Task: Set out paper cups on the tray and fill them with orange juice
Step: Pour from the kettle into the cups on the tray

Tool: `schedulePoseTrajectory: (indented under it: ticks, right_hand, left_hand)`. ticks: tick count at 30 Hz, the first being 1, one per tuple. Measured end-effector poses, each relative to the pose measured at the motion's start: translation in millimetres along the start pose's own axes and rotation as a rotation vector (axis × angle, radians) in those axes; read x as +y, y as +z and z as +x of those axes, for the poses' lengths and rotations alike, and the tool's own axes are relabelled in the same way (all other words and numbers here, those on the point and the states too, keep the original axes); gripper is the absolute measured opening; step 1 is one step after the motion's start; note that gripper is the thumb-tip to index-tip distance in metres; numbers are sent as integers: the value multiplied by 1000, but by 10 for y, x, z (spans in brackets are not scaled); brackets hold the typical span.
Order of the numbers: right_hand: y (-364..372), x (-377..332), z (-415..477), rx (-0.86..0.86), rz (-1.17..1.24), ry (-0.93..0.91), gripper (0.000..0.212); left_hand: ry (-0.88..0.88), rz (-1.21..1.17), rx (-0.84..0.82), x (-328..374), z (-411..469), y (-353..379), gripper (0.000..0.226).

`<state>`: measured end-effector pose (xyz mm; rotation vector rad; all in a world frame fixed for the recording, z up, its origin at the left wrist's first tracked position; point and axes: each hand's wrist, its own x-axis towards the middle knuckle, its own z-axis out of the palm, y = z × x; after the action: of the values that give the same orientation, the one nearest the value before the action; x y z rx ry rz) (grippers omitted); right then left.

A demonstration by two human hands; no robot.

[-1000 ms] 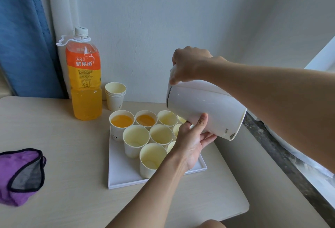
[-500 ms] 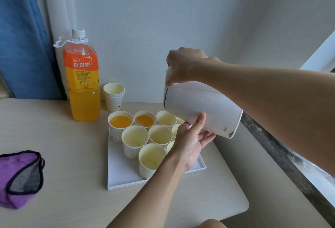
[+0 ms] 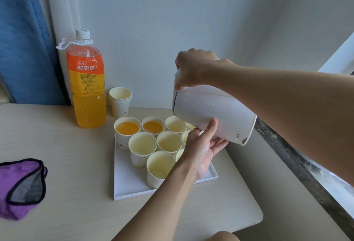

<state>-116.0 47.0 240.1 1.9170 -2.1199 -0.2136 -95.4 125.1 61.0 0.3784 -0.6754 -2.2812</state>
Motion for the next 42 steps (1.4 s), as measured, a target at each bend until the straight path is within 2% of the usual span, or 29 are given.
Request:
schedulePoseTrajectory:
  ticks: [5, 10, 15, 19, 23, 26, 27, 29, 31, 33, 38, 40, 42]
  right_hand:
    - [8, 86, -40, 13, 74, 54, 31]
    - [66, 320, -146, 33, 241, 199, 32]
    - [61, 574, -327, 70, 402, 264, 33]
    - [15, 741, -556, 190, 552, 291, 38]
    - [-28, 751, -795, 331, 825, 351, 43]
    - [-42, 558, -888, 411, 1071, 401, 44]
    - [-51, 465, -898, 422, 1164, 415, 43]
    - [-66, 251, -903, 416, 1341, 442, 42]
    - [-82, 7, -901, 399, 1492, 466, 40]
    - [-85, -266, -883, 372, 1619, 484, 32]
    - [24, -1029, -792, 313, 1777, 487, 32]
    - [131, -1306, -761, 307, 1767, 501, 36]
    - [263, -1549, -739, 299, 1727, 516, 36]
  left_hand:
    - [5, 116, 45, 8, -8, -29, 67]
    - [7, 295, 79, 19, -23, -63, 44]
    - [29, 489, 58, 79, -89, -73, 23]
    - [74, 614, 103, 223, -156, -67, 49]
    - [176, 640, 105, 493, -251, -139, 56]
    - [264, 635, 173, 781, -437, -243, 96]
    - [303, 623, 197, 881, -535, -282, 99]
    - [380, 583, 259, 1057, -753, -385, 83]
    - [459, 512, 324, 1226, -985, -495, 50]
    - [530, 467, 359, 1402, -1216, -602, 29]
    - [611, 611, 491, 1751, -1636, -907, 21]
    - [583, 727, 578, 1845, -1722, -1080, 6]
    - [514, 832, 632, 1916, -1754, -1260, 12]
